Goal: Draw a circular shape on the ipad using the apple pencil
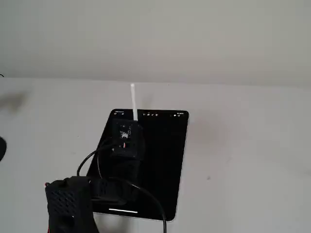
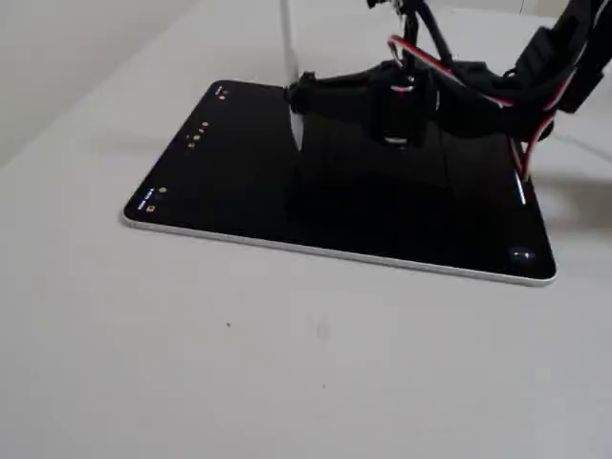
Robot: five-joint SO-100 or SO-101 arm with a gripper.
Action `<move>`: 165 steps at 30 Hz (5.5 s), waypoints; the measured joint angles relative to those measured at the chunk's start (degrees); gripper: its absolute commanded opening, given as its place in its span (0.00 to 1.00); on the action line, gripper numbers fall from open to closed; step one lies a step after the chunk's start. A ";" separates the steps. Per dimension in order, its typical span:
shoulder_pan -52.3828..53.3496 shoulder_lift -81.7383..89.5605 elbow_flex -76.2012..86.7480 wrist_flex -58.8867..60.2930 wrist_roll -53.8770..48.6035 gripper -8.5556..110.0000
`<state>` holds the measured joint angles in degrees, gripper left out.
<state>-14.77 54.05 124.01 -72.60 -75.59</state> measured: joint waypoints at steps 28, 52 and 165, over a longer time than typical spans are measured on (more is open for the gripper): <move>-5.45 2.46 7.29 -2.29 -2.11 0.07; 1.41 1.85 6.59 -2.90 -6.24 0.07; 4.39 41.48 7.47 37.62 43.68 0.07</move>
<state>-10.37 95.54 131.48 -34.98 -31.90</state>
